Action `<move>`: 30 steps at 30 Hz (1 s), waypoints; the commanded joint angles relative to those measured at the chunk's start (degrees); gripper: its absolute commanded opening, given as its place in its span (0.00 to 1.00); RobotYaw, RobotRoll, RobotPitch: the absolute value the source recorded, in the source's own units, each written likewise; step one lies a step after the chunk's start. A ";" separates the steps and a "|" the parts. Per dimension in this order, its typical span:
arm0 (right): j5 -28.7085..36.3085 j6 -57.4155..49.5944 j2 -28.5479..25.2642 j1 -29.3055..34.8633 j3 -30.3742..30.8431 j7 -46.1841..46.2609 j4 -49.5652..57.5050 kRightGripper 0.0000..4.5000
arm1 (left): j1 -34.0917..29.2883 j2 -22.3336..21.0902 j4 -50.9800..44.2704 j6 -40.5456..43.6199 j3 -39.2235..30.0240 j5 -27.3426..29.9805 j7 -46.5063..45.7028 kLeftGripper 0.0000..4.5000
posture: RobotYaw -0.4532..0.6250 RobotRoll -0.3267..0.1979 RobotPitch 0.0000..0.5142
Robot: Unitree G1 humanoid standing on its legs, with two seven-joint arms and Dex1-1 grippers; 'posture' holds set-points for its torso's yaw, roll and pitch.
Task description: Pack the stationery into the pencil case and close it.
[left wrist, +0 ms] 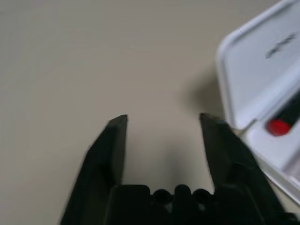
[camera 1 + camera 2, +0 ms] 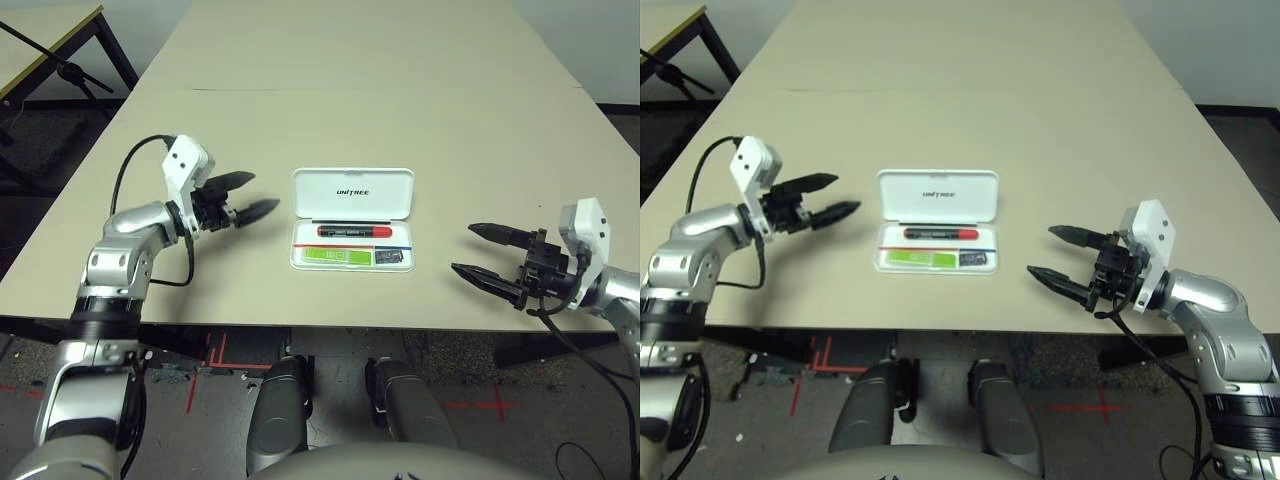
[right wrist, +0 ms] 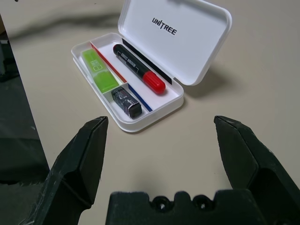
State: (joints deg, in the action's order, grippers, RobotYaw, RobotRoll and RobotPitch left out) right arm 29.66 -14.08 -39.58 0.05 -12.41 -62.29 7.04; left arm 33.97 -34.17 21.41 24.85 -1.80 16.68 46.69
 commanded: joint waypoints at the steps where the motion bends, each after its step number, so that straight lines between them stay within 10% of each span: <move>1: 0.70 0.32 -0.05 0.35 -0.69 0.40 1.39 1.00 | 3.34 2.31 5.47 2.02 1.18 -2.73 -3.65 0.33 | 0.32 0.62 0.24; 5: 0.82 0.38 -0.16 0.26 -0.58 0.39 1.54 1.00 | 7.43 5.35 10.28 1.63 1.37 -3.31 -4.33 0.01 | 0.32 0.62 0.24; 30: -0.23 1.18 -0.89 -0.34 0.31 0.52 0.36 1.00 | -1.03 3.02 -8.63 3.60 5.65 1.28 16.93 0.01 | 0.30 0.62 0.26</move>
State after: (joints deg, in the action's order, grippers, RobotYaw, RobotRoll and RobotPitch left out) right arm 30.00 -13.31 -39.91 -0.16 -12.08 -61.55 8.08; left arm 34.22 -30.59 15.65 28.59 2.37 16.59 61.00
